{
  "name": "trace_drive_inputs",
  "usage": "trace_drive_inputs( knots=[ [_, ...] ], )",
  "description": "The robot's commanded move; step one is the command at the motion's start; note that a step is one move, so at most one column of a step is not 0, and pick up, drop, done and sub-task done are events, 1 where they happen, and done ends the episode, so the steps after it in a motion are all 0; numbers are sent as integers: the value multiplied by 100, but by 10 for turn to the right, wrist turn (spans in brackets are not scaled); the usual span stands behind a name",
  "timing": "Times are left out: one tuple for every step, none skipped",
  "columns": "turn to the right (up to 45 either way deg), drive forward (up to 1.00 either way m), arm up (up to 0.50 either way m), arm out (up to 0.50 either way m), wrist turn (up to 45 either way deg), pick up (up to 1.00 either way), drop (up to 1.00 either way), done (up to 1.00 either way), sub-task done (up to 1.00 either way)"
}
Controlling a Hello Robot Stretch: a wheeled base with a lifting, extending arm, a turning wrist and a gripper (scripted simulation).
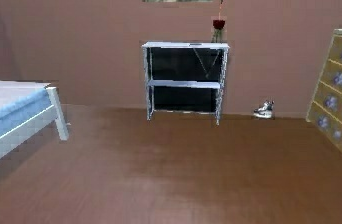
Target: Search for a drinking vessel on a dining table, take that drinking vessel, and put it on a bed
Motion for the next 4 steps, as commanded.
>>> trace_drive_inputs(
  knots=[
    [0,5,0,0,0,0,0,0,0],
    [450,0,0,0,0,0,0,0,0],
    [450,0,0,0,0,0,0,0,0],
    [150,0,0,0,0,0,0,0,0]
  ],
)
